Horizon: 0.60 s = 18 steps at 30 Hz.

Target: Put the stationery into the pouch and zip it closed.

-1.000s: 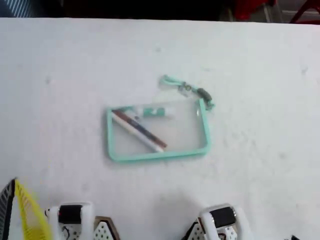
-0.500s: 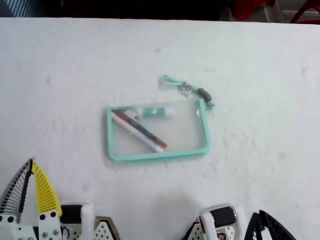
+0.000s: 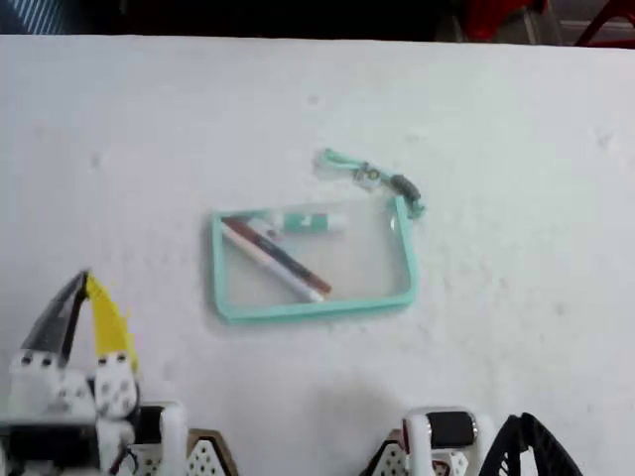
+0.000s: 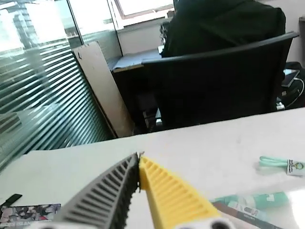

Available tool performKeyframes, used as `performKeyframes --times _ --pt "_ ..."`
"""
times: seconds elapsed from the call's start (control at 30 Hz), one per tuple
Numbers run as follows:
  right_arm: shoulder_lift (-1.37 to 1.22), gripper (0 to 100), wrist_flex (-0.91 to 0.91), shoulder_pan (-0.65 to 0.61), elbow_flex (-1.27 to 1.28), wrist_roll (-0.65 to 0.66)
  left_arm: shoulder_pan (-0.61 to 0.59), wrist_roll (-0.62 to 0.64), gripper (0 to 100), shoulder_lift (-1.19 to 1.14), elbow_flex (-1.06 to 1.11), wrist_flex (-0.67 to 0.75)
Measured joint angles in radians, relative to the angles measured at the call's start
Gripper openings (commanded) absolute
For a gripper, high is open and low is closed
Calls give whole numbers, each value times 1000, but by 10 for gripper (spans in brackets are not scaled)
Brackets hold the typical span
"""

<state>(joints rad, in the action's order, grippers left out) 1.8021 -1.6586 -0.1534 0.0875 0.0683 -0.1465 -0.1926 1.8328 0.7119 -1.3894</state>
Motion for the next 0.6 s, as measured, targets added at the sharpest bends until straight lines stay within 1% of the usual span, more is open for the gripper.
performKeyframes --times 0.1,0.2,0.33,0.47,0.6 --pt "2 16 31 -58 100 43 0 -14 23 0 190 107" --pt "2 16 104 -60 267 112 0 -64 23 -2 402 229" --pt "-2 16 193 -61 427 158 0 -83 23 -3 640 367" --pt "-2 16 292 -60 542 167 0 -83 23 -5 753 430" --pt "-2 16 377 -61 703 167 0 -83 23 -5 819 446"
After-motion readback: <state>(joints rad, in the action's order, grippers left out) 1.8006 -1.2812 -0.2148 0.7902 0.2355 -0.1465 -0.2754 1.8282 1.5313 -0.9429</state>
